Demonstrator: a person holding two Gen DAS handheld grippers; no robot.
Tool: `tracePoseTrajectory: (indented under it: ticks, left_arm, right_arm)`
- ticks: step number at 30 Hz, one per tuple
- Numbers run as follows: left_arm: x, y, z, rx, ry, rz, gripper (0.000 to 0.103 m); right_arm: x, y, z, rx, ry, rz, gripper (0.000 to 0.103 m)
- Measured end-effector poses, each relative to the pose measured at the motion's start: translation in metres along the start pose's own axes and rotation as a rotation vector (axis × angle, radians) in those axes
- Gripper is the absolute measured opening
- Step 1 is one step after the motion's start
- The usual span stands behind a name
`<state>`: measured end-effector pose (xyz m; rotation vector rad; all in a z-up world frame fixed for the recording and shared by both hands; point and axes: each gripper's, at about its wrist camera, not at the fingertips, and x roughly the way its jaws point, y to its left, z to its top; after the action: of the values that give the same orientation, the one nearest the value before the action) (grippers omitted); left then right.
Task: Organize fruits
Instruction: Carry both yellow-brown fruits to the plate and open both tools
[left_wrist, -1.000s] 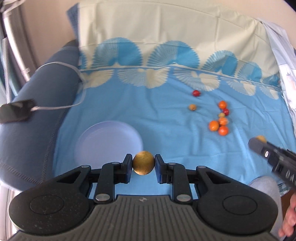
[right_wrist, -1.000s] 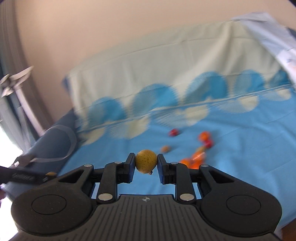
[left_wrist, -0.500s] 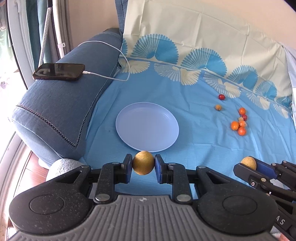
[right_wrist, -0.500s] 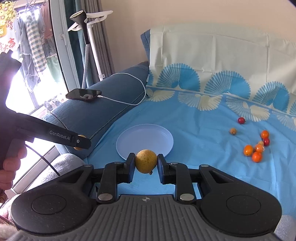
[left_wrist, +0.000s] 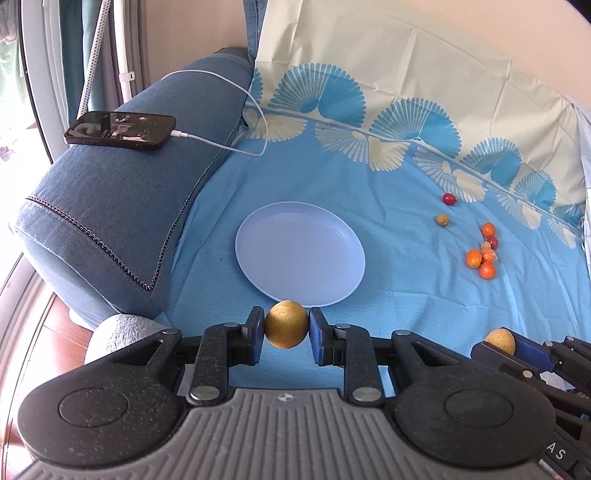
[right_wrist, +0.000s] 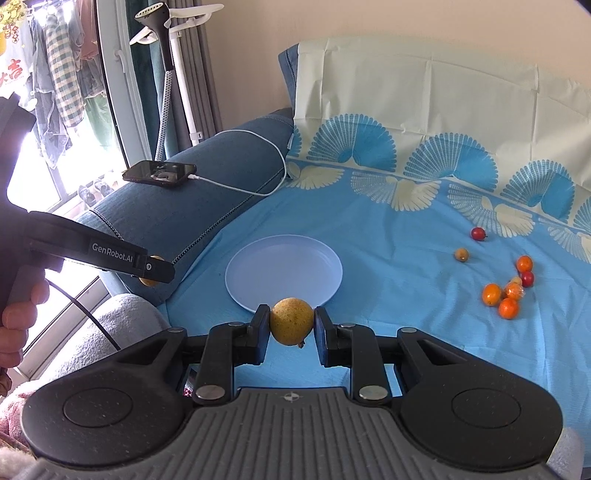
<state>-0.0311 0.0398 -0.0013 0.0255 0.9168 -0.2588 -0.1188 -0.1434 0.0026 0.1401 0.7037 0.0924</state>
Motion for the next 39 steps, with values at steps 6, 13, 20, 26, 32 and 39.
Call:
tracePoseTrajectory:
  ticks: [6, 13, 20, 26, 32, 39]
  left_arm:
    - [0.022, -0.001, 0.014, 0.016, 0.015, 0.019, 0.028]
    - [0.063, 0.0, 0.041, 0.017, 0.041, 0.028, 0.028]
    - [0.121, -0.003, 0.069, 0.029, 0.085, 0.048, 0.028]
    - [0.17, -0.003, 0.085, 0.041, 0.121, 0.075, 0.028]
    - [0.21, -0.002, 0.092, 0.061, 0.152, 0.102, 0.028]
    - [0.238, 0.004, 0.094, 0.079, 0.181, 0.119, 0.035]
  right_arm:
    - [0.02, -0.005, 0.002, 0.004, 0.03, -0.004, 0.026]
    - [0.067, -0.012, 0.017, 0.04, 0.063, -0.004, 0.026]
    - [0.129, -0.019, 0.036, 0.037, 0.076, -0.014, 0.026]
    - [0.18, -0.03, 0.041, 0.007, 0.112, -0.019, 0.026]
    - [0.218, -0.029, 0.044, -0.04, 0.135, -0.01, 0.026]
    - [0.25, -0.025, 0.043, -0.062, 0.174, 0.003, 0.027]
